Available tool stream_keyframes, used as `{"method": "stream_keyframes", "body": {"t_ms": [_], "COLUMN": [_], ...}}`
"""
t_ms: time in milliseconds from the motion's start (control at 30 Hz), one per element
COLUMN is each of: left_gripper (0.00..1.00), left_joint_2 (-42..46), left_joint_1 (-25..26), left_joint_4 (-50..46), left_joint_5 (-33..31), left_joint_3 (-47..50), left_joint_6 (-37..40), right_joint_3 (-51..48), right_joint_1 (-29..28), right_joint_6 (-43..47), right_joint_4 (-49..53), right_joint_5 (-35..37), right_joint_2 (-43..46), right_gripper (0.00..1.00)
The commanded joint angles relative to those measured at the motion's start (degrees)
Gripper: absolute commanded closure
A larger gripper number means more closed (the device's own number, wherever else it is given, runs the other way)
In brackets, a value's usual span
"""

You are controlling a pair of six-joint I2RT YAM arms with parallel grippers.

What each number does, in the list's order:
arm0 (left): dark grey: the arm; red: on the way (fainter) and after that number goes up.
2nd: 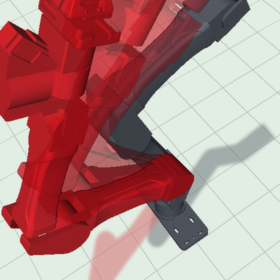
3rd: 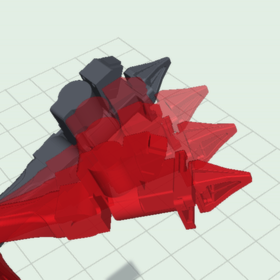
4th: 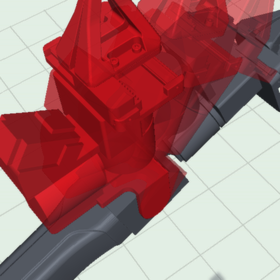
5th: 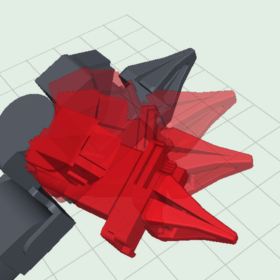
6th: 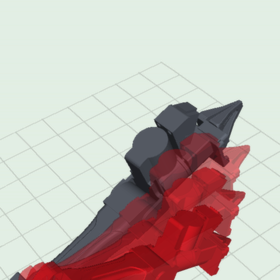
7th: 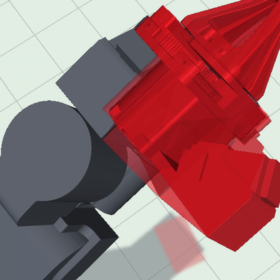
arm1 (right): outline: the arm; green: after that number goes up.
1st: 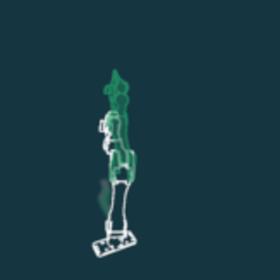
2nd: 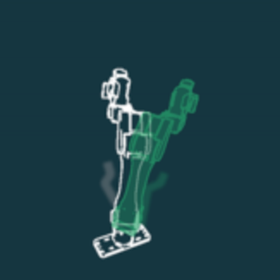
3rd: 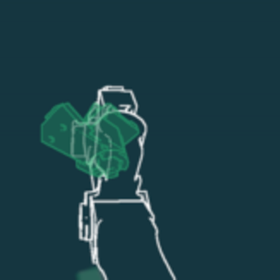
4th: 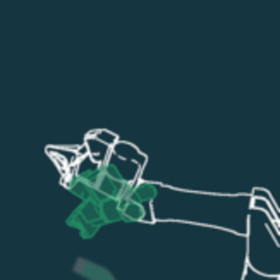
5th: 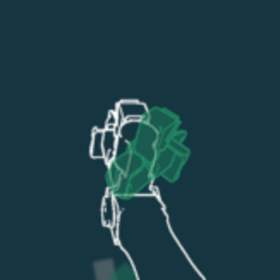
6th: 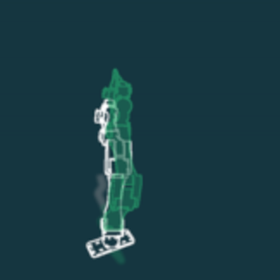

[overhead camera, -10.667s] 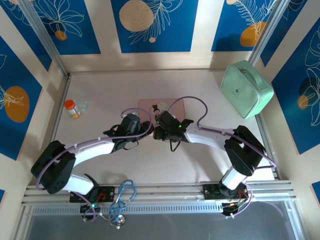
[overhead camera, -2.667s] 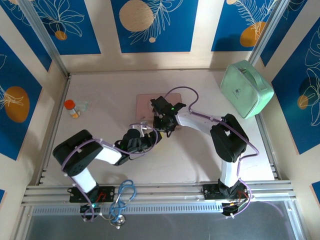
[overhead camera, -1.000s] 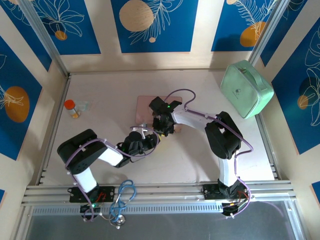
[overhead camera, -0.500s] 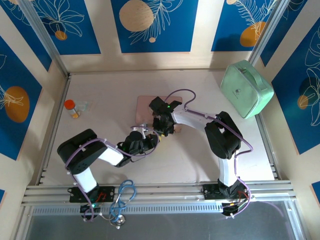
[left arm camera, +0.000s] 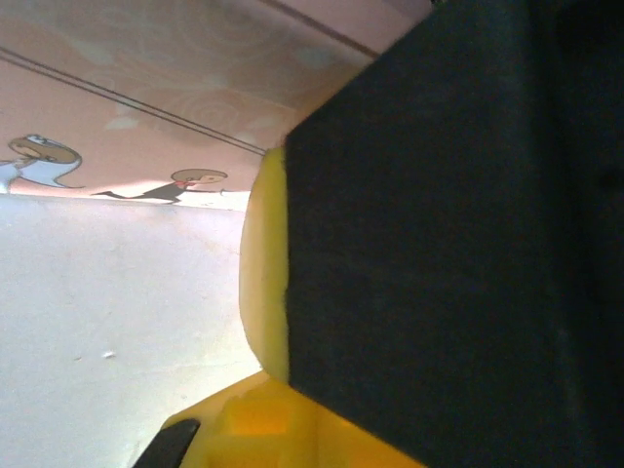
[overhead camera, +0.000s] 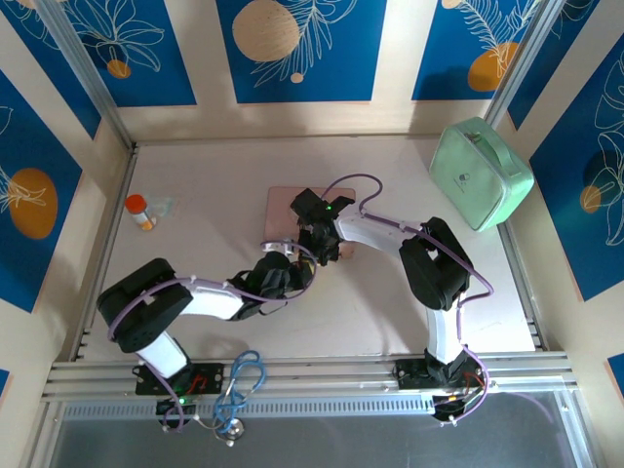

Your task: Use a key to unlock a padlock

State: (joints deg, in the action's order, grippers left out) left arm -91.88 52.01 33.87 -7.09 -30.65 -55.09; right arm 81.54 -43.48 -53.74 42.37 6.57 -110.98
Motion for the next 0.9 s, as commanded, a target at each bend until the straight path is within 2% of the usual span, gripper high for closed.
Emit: {"method": "stream_keyframes", "body": {"t_ms": [0,67,167,433,667,800,833,867], "left_gripper": [1.00,1.00,1.00,1.00,1.00,1.00,0.90,0.73], "left_joint_2": [2.9,3.4,1.3,-7.4,-8.9,-8.7,-7.9,-6.7], "left_joint_1": [3.9,7.2,11.0,16.3,16.6,16.4,16.1,16.0], "left_joint_4": [-10.0,-13.6,-16.6,-19.1,-22.0,-25.0,-27.0,-28.6], "left_joint_5": [-13.4,-21.7,-30.2,-41.2,-41.9,-39.9,-37.5,-35.8], "left_joint_3": [-4.8,-6.7,-10.2,-19.3,-20.8,-22.1,-22.9,-23.0], "left_joint_6": [8.9,14.0,20.5,33.7,32.7,31.0,30.2,29.2], "right_joint_3": [-0.3,-0.3,-0.6,-4.5,-9.1,-10.1,-10.3,-10.5], "right_joint_1": [-1.3,-1.4,-1.6,-1.4,-1.0,-0.8,-0.7,-0.8], "right_joint_6": [-1.8,-2.0,-2.2,-2.9,-4.1,-4.4,-4.4,-4.3], "right_joint_4": [3.6,3.7,3.4,-0.8,-4.5,-5.6,-6.0,-6.3], "right_joint_5": [-5.8,-6.5,-7.9,-13.1,-15.0,-14.9,-14.6,-14.1], "right_joint_2": [-2.4,-2.4,-2.3,-2.7,-0.6,0.2,0.7,1.0], "right_gripper": [1.00,1.00,1.00,1.00,1.00,1.00,1.00,1.00]}}
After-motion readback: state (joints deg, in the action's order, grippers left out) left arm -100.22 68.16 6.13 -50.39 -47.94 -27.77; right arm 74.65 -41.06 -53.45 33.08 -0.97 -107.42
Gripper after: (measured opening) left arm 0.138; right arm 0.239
